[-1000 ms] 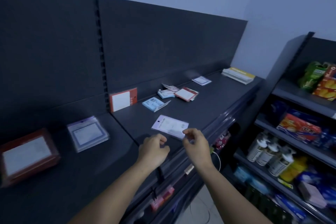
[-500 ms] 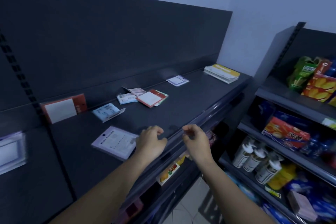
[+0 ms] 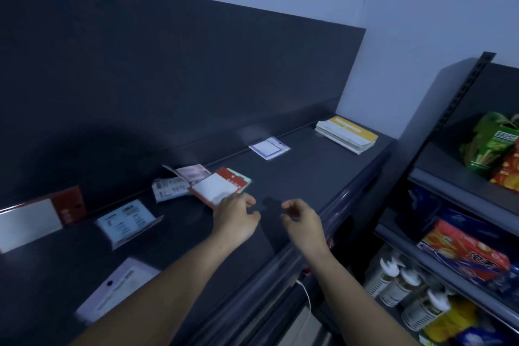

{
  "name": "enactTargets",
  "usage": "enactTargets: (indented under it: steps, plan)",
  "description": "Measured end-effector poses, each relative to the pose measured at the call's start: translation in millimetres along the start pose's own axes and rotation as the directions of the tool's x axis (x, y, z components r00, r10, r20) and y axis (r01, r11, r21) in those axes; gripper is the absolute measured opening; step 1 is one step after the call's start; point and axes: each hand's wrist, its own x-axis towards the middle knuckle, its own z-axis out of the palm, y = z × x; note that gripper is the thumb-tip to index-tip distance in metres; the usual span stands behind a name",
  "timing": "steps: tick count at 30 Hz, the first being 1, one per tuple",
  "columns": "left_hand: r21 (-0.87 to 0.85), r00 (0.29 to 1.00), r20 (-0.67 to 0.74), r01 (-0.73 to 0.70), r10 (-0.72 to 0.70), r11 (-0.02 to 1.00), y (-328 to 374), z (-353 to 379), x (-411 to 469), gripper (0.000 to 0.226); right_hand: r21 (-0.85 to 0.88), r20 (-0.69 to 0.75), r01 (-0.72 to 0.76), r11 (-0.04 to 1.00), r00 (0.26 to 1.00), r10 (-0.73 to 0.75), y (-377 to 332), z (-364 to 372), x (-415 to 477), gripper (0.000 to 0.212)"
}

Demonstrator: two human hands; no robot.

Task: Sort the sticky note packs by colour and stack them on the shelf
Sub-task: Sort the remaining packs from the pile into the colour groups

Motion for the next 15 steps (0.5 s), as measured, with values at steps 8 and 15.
enactTargets:
  steps: [8, 15]
  plan:
    - [-0.051, 0.998, 0.070, -0.003, 0.006, 0.999, 6, 12, 76, 0.031, -0.052, 0.024, -0.038, 0.998, 0.999, 0.039, 7, 1, 79, 0.025]
    - [-0.087, 0.998, 0.059, 0.033, -0.028, 0.996, 11, 28, 136, 0.033, -0.120, 0.127, -0.018, 0.993, 0.991, 0.033, 21, 4, 149, 0.041]
